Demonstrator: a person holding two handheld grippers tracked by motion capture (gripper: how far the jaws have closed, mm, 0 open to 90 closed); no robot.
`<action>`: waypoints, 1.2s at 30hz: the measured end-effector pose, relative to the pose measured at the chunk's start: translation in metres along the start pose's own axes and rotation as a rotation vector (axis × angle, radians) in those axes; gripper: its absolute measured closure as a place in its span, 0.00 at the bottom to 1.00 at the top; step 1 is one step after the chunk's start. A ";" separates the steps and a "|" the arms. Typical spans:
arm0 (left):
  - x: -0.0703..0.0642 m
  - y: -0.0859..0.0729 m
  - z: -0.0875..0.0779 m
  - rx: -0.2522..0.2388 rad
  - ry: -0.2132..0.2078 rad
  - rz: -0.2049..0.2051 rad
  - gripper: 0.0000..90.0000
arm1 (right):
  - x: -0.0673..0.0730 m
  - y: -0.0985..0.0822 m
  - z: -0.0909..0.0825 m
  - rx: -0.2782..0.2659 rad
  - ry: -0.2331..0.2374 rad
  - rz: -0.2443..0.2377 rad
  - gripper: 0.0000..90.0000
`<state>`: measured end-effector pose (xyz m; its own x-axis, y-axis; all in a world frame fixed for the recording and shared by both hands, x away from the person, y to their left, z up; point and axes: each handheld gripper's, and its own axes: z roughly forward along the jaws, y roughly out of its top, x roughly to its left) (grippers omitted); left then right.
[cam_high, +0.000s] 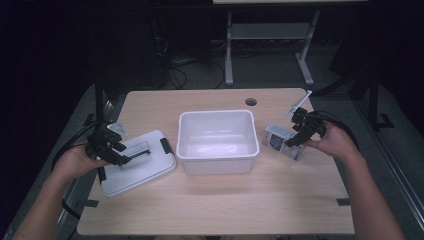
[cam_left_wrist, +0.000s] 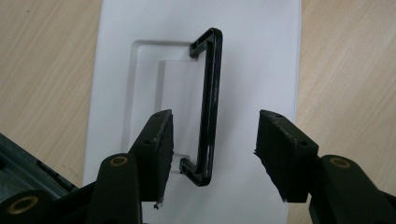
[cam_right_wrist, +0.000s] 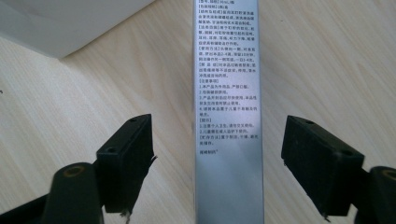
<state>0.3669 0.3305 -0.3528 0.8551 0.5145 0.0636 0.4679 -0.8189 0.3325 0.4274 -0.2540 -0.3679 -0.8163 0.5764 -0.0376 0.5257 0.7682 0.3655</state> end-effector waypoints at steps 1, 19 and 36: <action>0.000 0.000 0.000 0.000 0.000 0.000 0.50 | 0.000 0.001 0.002 0.004 0.000 -0.003 0.30; 0.001 -0.003 0.000 0.008 0.006 -0.006 0.50 | -0.005 0.008 0.018 0.049 0.015 -0.015 0.49; 0.003 -0.007 0.000 0.007 0.006 -0.015 0.50 | -0.009 0.010 0.022 0.064 0.035 -0.008 0.58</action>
<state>0.3660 0.3381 -0.3552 0.8465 0.5285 0.0646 0.4826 -0.8127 0.3265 0.4454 -0.2459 -0.3844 -0.8276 0.5613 -0.0075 0.5326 0.7894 0.3051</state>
